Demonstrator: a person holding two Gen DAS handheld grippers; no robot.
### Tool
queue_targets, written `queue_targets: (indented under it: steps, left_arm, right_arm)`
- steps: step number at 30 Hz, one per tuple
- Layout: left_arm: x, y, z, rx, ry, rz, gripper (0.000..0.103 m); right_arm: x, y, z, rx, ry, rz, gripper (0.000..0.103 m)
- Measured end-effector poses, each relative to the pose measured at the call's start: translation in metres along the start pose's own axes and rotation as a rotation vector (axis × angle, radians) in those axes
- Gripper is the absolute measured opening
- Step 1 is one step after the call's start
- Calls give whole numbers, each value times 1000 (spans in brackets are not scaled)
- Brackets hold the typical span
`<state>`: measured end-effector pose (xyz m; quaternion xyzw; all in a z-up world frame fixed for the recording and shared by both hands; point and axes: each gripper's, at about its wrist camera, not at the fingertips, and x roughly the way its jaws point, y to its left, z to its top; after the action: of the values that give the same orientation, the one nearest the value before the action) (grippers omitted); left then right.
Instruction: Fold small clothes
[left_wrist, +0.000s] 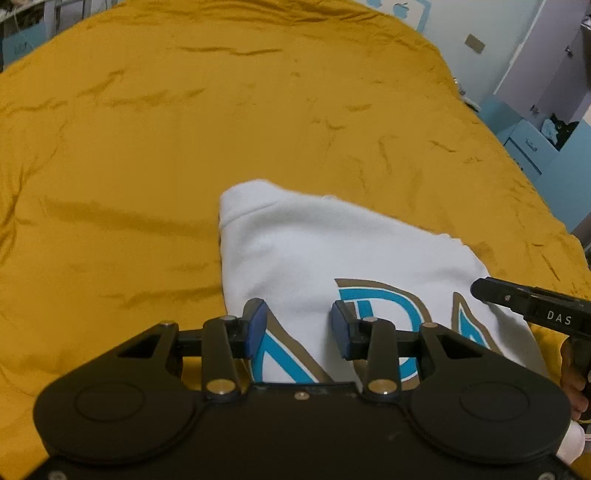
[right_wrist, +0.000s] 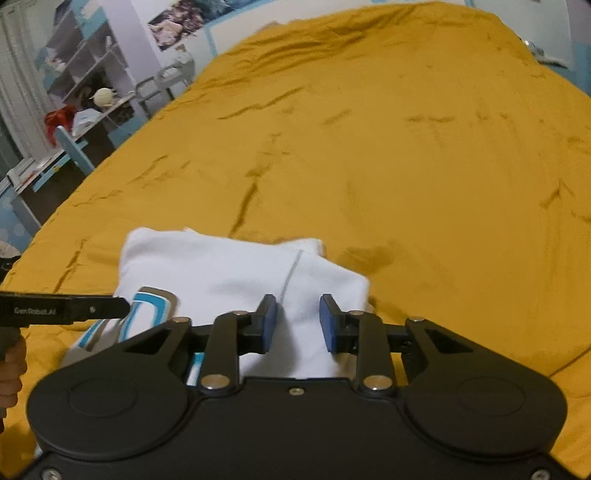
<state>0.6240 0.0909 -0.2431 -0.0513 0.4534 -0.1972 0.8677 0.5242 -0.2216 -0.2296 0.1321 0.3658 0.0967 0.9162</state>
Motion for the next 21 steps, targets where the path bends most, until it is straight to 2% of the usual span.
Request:
queue_targets:
  steps: [5, 9, 15, 18, 21]
  left_arm:
    - [-8, -2, 7, -7, -10, 9, 36]
    - [-45, -13, 3, 12, -57, -10, 36]
    - [-106, -35, -30, 72, -98, -28, 36]
    - [-121, -44, -52, 84, -99, -30, 37]
    - [-116, -45, -69, 77, -66, -21, 37]
  right_arm:
    - [-2, -4, -2, 35, 4, 17, 25]
    - [-23, 11, 2, 5, -23, 21, 27]
    - [-81, 37, -5, -48, -61, 46, 27]
    - [-105, 48, -19, -60, -58, 48, 27]
    - [-114, 52, -38, -64, -35, 42, 27]
